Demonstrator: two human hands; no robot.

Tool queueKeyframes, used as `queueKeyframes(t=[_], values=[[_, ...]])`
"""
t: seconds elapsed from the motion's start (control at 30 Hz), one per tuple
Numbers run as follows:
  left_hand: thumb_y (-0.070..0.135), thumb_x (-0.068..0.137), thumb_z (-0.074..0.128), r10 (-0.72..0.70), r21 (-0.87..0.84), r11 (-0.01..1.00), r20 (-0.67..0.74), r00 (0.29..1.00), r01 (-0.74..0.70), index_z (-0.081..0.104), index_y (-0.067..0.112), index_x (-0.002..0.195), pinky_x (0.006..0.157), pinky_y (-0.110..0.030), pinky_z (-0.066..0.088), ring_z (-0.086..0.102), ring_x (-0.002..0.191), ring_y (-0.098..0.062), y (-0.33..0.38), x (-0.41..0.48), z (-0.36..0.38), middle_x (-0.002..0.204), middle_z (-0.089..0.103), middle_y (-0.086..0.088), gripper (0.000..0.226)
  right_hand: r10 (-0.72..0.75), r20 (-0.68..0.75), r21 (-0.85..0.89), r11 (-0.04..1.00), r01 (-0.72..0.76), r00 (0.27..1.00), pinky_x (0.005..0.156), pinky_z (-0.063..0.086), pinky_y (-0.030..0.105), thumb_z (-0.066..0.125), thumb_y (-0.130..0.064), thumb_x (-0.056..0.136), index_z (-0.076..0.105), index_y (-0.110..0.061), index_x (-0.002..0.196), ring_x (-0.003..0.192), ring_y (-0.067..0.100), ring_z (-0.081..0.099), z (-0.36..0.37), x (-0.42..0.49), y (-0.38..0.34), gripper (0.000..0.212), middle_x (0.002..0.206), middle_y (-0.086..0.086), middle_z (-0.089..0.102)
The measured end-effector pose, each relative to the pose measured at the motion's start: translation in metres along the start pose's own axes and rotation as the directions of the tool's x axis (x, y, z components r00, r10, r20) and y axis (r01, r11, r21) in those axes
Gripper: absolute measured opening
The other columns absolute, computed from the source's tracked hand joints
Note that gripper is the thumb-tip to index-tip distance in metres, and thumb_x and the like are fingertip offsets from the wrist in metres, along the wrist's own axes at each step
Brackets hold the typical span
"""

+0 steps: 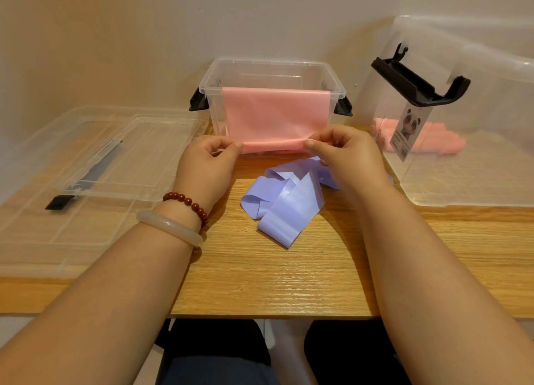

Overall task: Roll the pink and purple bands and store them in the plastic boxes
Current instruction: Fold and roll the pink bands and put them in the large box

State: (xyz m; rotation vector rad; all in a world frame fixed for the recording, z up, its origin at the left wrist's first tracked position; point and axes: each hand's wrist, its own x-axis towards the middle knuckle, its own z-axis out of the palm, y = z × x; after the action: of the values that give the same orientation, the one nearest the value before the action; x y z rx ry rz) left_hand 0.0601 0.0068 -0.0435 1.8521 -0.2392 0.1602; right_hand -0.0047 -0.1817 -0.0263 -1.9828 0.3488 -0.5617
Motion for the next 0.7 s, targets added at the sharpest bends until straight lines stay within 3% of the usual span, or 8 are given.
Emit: queueKeyframes(t=[0.07,0.17,0.27,0.33,0.43,0.57,0.7], values=[[0.026,0.093,0.060,0.011,0.009,1.000,-0.007,1.000,-0.011,0.064,0.030,0.080,0.067,-0.024,0.042,0.052,0.070,-0.006,0.0001,-0.0006,0.0000,0.073,0.057,0.011,0.015,0.000,0.001,-0.002,1.000,0.000,1.000,0.059,0.045,0.010,0.069,-0.028,0.090,0.073,-0.017,0.091,0.075,0.002,0.054,0.0001,0.0005,-0.0003,0.012,0.083,-0.010,0.063],[0.023,0.093,0.061,0.040,-0.023,0.999,-0.012,0.999,-0.041,0.065,0.029,0.086,0.066,-0.021,0.043,0.053,0.068,-0.005,-0.0015,0.0001,-0.0003,0.074,0.059,0.010,0.010,-0.011,-0.010,-0.015,1.000,0.011,1.000,0.067,0.048,0.022,0.069,-0.028,0.091,0.073,-0.015,0.092,0.076,0.005,0.054,0.0008,0.0013,0.0011,0.014,0.083,-0.008,0.063],[0.021,0.091,0.064,0.059,-0.059,0.996,-0.039,0.997,-0.062,0.063,0.031,0.085,0.068,-0.030,0.051,0.055,0.068,-0.009,-0.0024,0.0018,-0.0018,0.075,0.059,0.006,0.012,-0.015,-0.051,0.015,1.000,0.016,0.999,0.074,0.057,0.035,0.069,-0.026,0.091,0.066,-0.023,0.093,0.088,0.017,0.062,0.0010,0.0022,0.0016,0.004,0.092,-0.001,0.064],[0.020,0.089,0.067,0.051,-0.079,0.995,-0.048,0.998,-0.054,0.065,0.031,0.082,0.067,-0.031,0.052,0.057,0.065,-0.008,-0.0018,0.0016,-0.0026,0.074,0.062,0.007,0.014,-0.023,-0.066,0.020,1.000,0.024,0.998,0.076,0.059,0.039,0.069,-0.024,0.091,0.065,-0.021,0.091,0.086,0.019,0.065,0.0006,0.0028,0.0012,0.005,0.091,0.003,0.066],[0.021,0.085,0.072,0.025,-0.117,0.993,-0.041,0.999,-0.029,0.070,0.029,0.083,0.067,-0.027,0.053,0.061,0.069,-0.007,0.0001,0.0000,-0.0030,0.076,0.066,0.008,0.009,-0.012,-0.067,0.035,0.999,0.014,0.998,0.077,0.059,0.039,0.071,-0.023,0.089,0.071,-0.017,0.089,0.074,0.013,0.063,-0.0007,0.0026,0.0003,0.006,0.080,0.002,0.068],[0.015,0.086,0.069,0.031,-0.101,0.994,-0.028,0.999,-0.034,0.069,0.028,0.093,0.070,-0.023,0.048,0.060,0.075,-0.004,-0.0019,0.0007,-0.0030,0.081,0.065,0.010,0.014,0.037,-0.011,0.079,0.996,-0.036,0.999,0.080,0.059,0.037,0.075,-0.022,0.085,0.073,-0.020,0.098,0.090,0.014,0.064,-0.0016,0.0010,0.0012,0.014,0.090,-0.005,0.067],[0.023,0.089,0.067,0.034,-0.060,0.998,-0.058,0.998,-0.037,0.068,0.030,0.086,0.068,-0.022,0.044,0.059,0.075,-0.006,-0.0025,0.0016,-0.0031,0.078,0.065,0.011,0.008,0.014,-0.026,0.055,0.998,-0.013,1.000,0.076,0.056,0.029,0.069,-0.025,0.091,0.072,-0.026,0.092,0.082,0.008,0.061,-0.0009,-0.0003,0.0002,0.003,0.085,-0.007,0.066]])
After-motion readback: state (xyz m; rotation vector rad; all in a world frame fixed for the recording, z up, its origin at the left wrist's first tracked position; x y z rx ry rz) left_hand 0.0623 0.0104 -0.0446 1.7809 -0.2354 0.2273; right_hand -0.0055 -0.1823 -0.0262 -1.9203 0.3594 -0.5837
